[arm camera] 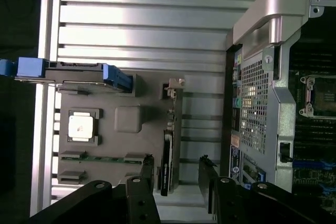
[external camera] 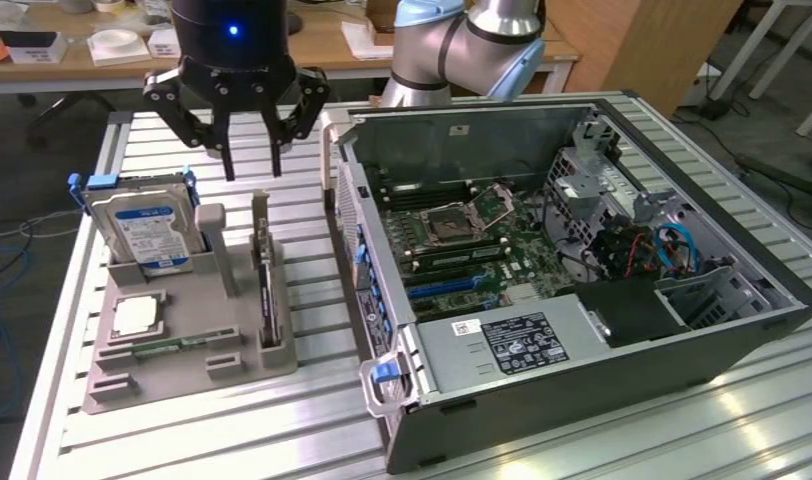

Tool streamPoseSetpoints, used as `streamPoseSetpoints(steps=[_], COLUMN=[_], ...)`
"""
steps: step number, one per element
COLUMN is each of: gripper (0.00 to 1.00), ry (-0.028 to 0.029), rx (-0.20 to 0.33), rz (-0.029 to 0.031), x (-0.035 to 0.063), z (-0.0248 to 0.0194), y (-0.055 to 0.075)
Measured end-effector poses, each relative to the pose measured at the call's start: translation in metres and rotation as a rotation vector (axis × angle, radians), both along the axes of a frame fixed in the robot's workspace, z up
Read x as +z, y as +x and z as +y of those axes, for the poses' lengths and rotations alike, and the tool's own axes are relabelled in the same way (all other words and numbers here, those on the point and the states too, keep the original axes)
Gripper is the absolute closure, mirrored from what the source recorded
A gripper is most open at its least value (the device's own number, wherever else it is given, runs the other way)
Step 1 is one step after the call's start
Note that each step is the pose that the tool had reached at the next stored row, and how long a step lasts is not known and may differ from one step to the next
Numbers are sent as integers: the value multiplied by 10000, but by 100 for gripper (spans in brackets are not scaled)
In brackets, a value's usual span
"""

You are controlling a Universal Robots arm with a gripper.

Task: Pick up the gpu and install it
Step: 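Pick up the gpu and move the gpu toward the slot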

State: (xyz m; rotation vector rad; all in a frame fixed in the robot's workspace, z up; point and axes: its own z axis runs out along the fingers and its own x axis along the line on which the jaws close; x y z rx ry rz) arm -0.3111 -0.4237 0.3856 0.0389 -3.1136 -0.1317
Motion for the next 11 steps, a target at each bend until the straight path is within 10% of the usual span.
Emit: streamPoseSetpoints(steps=[11], gripper=[53], ry=[-33], rx=[64], rz=[-1], x=[-14], z=[-135], y=[-23])
